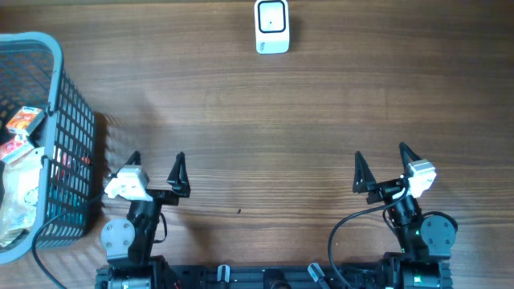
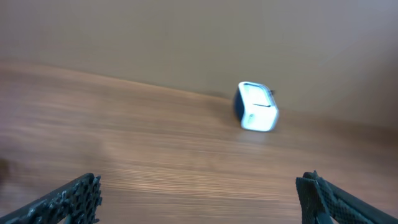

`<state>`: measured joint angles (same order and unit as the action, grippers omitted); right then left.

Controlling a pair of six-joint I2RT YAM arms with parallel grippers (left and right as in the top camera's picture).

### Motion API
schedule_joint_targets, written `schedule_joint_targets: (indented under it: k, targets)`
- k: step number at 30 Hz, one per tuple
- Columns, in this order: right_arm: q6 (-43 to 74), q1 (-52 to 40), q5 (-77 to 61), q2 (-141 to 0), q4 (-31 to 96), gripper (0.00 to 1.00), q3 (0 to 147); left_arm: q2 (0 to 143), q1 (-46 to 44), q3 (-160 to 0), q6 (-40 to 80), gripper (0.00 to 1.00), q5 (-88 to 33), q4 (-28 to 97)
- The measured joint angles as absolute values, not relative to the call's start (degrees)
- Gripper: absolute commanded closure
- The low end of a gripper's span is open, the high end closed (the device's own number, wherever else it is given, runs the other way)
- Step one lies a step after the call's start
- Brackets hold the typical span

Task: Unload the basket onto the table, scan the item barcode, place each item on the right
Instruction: 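Move the left gripper over the grey basket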

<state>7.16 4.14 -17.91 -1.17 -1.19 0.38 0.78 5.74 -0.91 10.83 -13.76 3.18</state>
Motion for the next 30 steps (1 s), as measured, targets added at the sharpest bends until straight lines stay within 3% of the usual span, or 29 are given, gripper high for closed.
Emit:
schedule_joint_targets:
  k: [8,12,16,20,27,30]
  targets:
    - [7.16,4.14,-17.91,-1.17,-1.19,0.0,0.38,0.8,5.74,-0.58,27.57,0.0,-22.79,-6.0]
    - [7.16,4.14,-17.91,-1.17,-1.21,0.0,0.38,0.8,5.74,-1.19,29.3,0.0,-26.3,-11.2]
    - [7.16,4.14,-17.91,-1.17,-1.23,0.0,0.38,1.28,5.74,-8.71,27.18,0.0,-25.67,-7.92]
    - [7.16,4.14,-17.91,-1.23,-1.26,0.0,0.38,11.44,5.74,-26.87,19.9,0.0,-22.57,9.34]
    - [7.14,4.14,-17.89,-1.28,-1.3,0.0,0.36,47.99,5.74,-73.97,10.9,0.0,-19.99,52.07]
    - [7.14,4.14,-17.87,-1.28,-1.32,0.0,0.36,59.09,5.74,-91.83,6.92,0.0,-19.99,61.39]
